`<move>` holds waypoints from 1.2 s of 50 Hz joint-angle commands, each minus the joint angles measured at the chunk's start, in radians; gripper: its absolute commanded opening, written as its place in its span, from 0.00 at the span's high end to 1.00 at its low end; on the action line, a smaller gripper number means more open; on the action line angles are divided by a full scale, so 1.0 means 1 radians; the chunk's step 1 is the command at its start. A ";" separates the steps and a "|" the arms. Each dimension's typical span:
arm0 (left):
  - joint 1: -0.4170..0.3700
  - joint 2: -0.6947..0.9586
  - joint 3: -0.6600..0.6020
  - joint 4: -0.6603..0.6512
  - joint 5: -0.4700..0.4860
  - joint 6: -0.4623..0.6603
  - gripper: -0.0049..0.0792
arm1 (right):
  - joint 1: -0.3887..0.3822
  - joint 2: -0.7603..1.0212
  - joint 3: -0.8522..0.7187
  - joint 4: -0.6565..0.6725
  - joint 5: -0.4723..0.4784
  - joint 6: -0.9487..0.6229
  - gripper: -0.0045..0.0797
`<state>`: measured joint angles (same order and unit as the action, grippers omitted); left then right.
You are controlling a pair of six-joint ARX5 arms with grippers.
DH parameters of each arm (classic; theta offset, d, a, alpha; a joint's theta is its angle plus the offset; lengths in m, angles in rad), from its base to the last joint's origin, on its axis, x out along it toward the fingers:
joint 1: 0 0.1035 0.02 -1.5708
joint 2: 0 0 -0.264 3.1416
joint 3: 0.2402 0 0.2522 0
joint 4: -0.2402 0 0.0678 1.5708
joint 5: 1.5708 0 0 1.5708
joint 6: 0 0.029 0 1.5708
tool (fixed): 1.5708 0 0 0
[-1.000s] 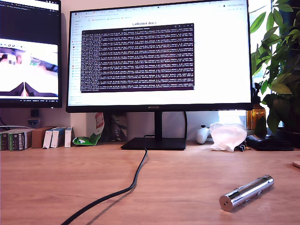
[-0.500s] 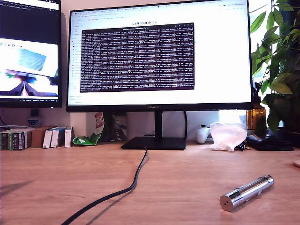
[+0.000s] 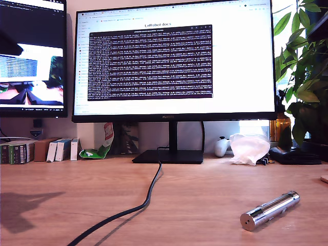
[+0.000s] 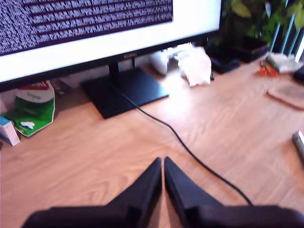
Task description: Pick the metallic laser pointer with your right arm, pass it to your left arm, then place it down to the left side of the table
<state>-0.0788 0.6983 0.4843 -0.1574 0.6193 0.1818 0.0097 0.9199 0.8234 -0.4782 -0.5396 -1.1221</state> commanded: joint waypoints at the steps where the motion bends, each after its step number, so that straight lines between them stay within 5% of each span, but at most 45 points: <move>1: -0.003 0.014 0.013 0.006 0.003 0.010 0.97 | 0.037 0.068 0.054 -0.051 0.024 -0.070 0.96; 11: -0.003 0.022 0.013 0.001 0.003 0.010 0.97 | 0.190 0.289 0.174 -0.210 0.153 -0.220 0.96; 30: -0.003 0.022 0.013 -0.006 0.002 0.010 0.97 | 0.459 0.543 0.194 -0.319 0.184 -0.243 0.96; 50: -0.003 0.022 0.013 -0.032 0.002 0.010 0.97 | 0.513 0.621 0.193 -0.467 0.230 -0.278 0.96; 60: -0.003 0.022 0.013 -0.039 0.002 0.010 0.97 | 0.526 0.677 0.193 -0.460 0.244 -0.292 0.72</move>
<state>-0.0788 0.7170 0.4843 -0.2016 0.6197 0.1867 0.5255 1.5761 1.0119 -0.9432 -0.2974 -1.4082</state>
